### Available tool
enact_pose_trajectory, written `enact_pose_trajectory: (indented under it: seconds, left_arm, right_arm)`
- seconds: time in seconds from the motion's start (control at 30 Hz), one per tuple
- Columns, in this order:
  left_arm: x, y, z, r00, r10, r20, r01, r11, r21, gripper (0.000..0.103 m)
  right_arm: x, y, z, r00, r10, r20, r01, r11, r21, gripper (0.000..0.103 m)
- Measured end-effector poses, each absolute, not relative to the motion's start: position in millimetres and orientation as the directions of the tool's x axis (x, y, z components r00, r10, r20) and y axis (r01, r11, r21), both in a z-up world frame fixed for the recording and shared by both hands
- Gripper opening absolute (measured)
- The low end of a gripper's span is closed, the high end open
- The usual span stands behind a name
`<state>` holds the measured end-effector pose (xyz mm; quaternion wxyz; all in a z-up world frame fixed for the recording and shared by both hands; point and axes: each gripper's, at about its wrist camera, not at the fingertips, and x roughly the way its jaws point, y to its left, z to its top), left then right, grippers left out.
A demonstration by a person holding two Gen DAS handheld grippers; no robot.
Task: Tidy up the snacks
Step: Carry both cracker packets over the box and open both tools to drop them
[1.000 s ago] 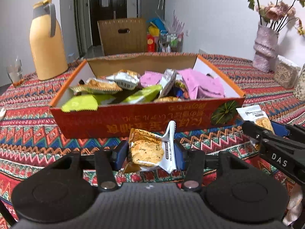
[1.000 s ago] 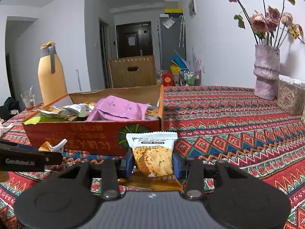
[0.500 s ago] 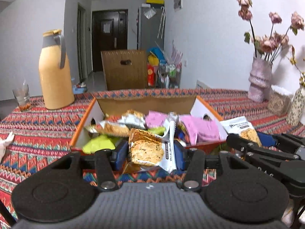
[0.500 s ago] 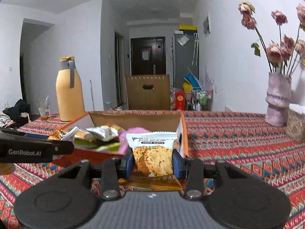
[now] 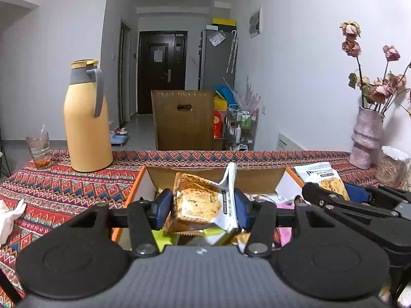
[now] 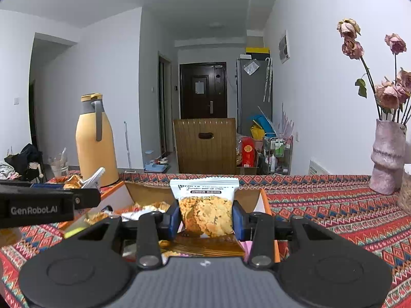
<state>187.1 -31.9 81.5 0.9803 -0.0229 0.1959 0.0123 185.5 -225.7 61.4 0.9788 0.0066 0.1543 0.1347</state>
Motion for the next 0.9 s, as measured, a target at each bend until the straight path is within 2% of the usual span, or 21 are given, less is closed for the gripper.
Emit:
enact_pose_trajectory:
  seconds: [0.4,0.6,0.9]
  left_arm:
    - [226,-20,78,0.928,0.063,-0.367,-0.09,0.994,-0.056,0.051]
    - [234,-11,61,0.927,0.111,-0.358,-0.137,0.989,-0.049,0.051]
    - [243,-5,43,0.915,0.112,-0.387,-0.14,0.989,-0.045,0.052]
  right_arm:
    - [237,-215,63,0.918,0.241,-0.314,-0.232,0.97,0.068,0.04]
    - [234,-215,52,0.939,0.236,-0.25,-0.227,0.972,0.064,0.04]
    - [251,-214,29,0.916,0.238,-0.324,-0.224,0.971,0.081,0.04]
